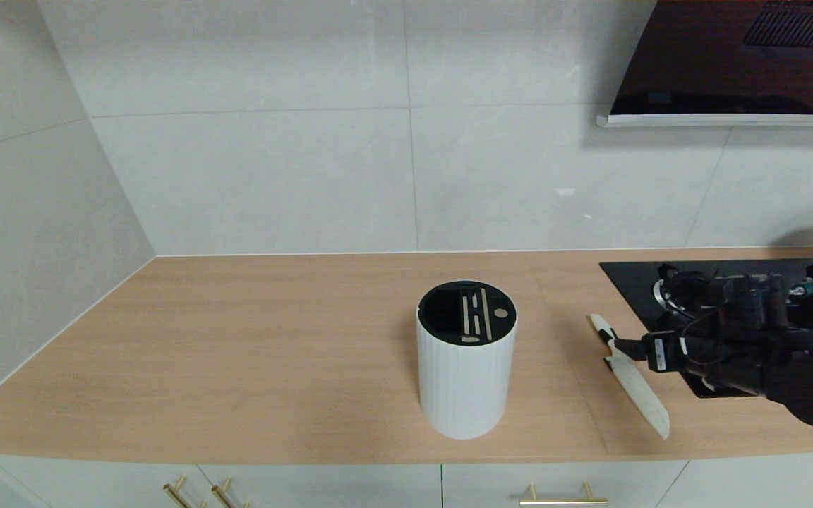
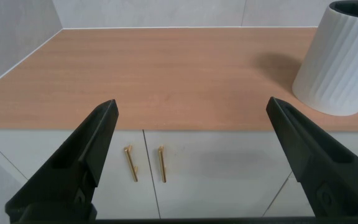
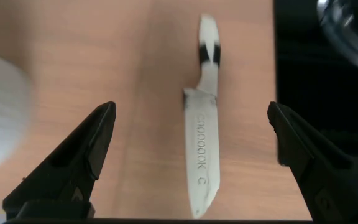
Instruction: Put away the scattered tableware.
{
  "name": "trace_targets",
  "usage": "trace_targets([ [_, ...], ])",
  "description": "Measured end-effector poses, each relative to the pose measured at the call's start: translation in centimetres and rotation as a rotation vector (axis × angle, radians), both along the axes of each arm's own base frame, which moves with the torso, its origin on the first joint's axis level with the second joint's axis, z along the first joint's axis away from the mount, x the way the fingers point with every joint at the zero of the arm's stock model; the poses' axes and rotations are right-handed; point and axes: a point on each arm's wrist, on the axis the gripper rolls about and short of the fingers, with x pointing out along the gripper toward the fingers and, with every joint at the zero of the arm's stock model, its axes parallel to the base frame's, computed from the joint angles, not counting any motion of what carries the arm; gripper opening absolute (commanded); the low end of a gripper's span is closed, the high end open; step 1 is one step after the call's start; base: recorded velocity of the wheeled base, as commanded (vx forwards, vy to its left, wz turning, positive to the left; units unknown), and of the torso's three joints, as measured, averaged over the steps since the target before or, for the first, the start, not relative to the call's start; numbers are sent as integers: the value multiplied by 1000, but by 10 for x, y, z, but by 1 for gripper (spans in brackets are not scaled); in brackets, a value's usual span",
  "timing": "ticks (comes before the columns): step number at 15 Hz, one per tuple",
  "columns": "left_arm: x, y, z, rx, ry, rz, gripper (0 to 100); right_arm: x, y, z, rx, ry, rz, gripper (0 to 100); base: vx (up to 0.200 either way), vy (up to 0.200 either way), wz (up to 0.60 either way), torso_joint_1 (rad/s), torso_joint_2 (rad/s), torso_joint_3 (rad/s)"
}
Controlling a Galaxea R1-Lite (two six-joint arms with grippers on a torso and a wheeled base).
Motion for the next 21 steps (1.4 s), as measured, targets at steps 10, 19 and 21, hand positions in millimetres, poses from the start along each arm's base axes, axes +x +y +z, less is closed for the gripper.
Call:
trace_targets([
  [10,0,0,0,0,0,0,100,35,2,-79,-29,32,-33,100,0,0,0,0,0,0],
  [19,0,0,0,0,0,0,100,49,-4,-100,-26,51,-56,100,0,0,0,0,0,0],
  [21,0,0,0,0,0,0,100,49,-5,-102,-20,54,-63,100,0,0,0,0,0,0],
])
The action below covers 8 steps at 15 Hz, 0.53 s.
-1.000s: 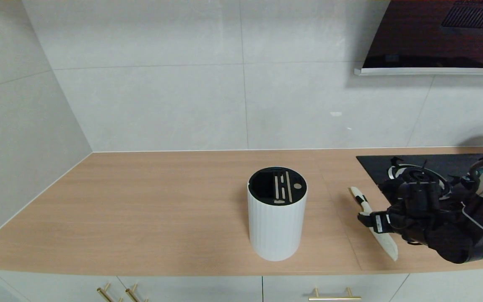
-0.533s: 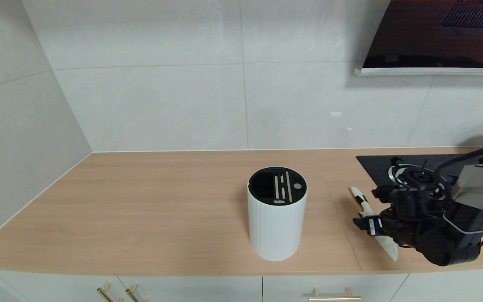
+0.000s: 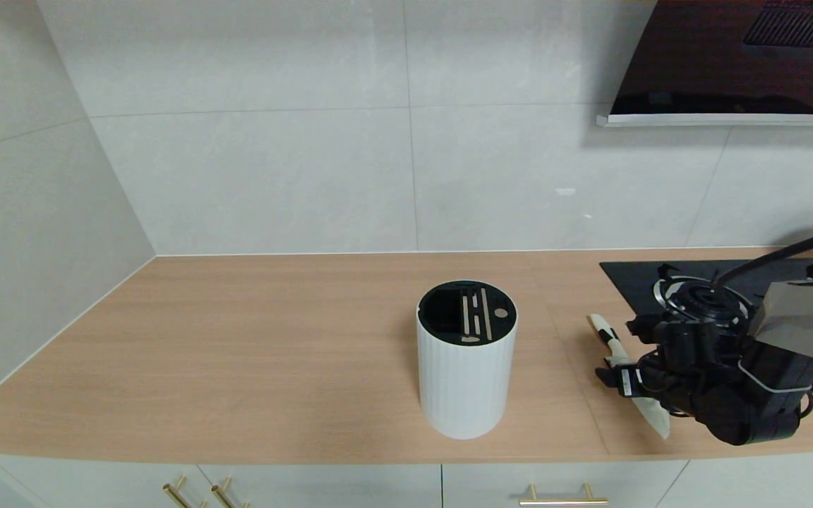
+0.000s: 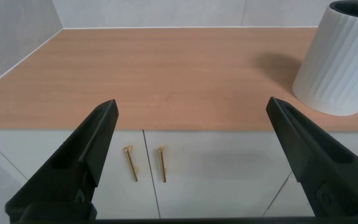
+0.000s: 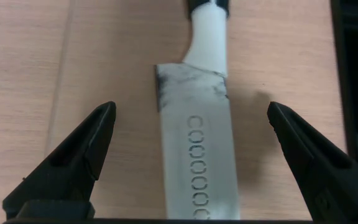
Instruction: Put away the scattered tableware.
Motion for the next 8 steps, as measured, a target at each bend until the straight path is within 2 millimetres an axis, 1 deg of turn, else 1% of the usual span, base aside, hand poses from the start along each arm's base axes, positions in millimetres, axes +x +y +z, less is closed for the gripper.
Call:
trace_targets([
  [2,0,0,0,0,1,0,100,0,0,-2,0,4,-1,100,0,0,0,0,0,0],
  [3,0,0,0,0,0,0,100,0,0,-3,1,6,1,0,0,0,0,0,0,0],
  [8,0,0,0,-2,0,0,100,0,-1,-9,3,19,1,0,0,0,0,0,0,0],
])
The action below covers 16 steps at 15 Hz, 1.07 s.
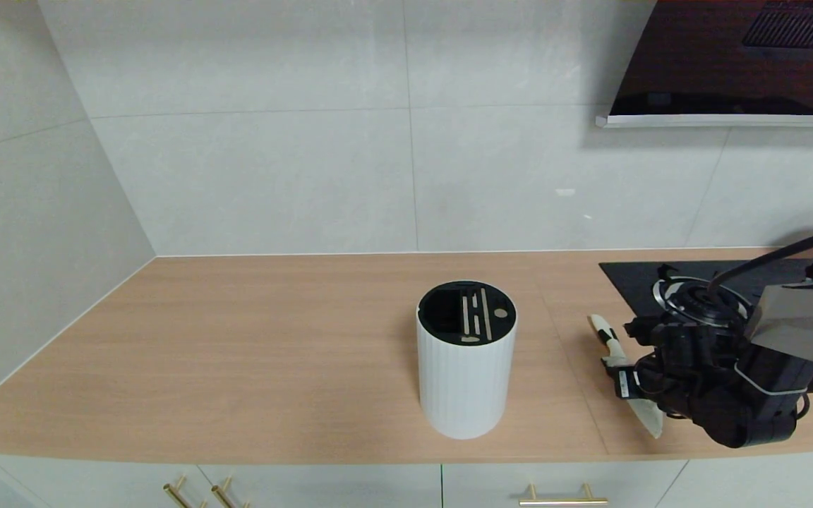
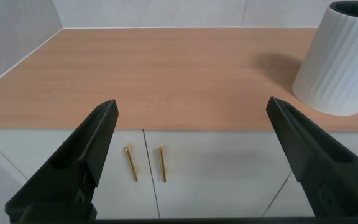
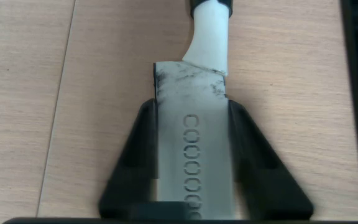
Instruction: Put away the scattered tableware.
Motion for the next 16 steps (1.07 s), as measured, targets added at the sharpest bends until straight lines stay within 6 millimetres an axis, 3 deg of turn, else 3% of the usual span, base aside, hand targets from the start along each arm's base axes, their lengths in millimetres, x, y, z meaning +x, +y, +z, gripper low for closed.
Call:
trace_targets([
  [6,0,0,0,2,1,0,100,-1,0,0,-2,6,-2,0,0,0,0,0,0,0],
  [9,0,0,0,7,1,0,100,-4,-1,12,-3,-8,-5,0,0,0,0,0,0,0],
  [13,-1,0,4,12,-24,-14,100,-15,0,61,11,-121,-2,0,0,0,0,0,0,0],
  [16,-9,-3,35,18,-102,-136,100,-33,11,107,40,-207,24,0,0,0,0,0,0,0],
])
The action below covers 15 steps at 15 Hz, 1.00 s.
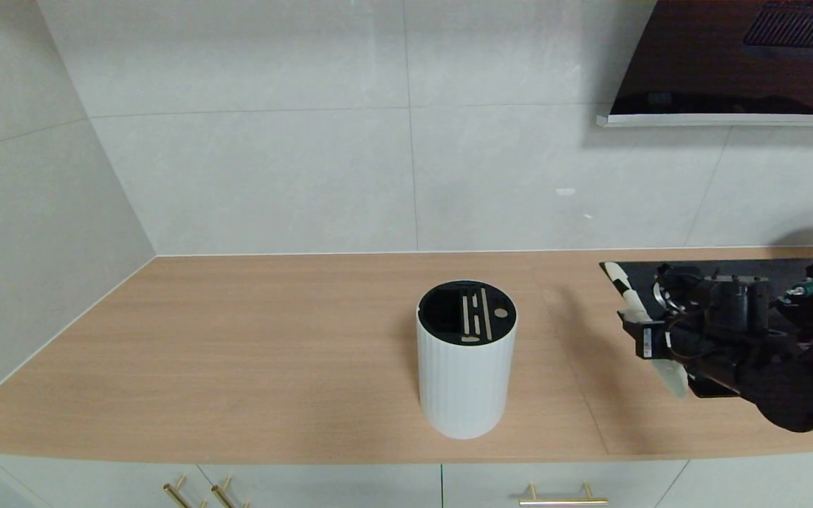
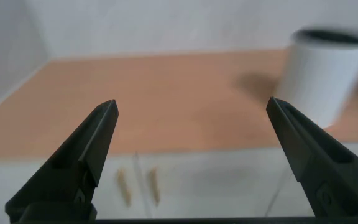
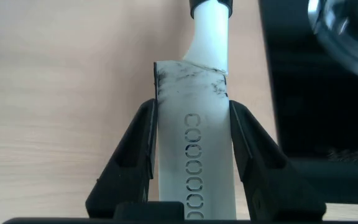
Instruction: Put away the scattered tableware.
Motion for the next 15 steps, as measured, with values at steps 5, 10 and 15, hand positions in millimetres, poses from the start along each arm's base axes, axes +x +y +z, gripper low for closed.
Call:
trace_targets([
  [5,31,-5,77,-4,132,-247,100,-57,51,72,88,-77,166,0,0,0,0,0,0,0],
  [10,117,-30,133,-207,320,-592,100,-127,100,115,149,-133,400,0,0,0,0,0,0,0],
  [15,196,-90,132,-503,442,-806,100,-161,120,126,197,-151,521,0,0,0,0,0,0,0],
])
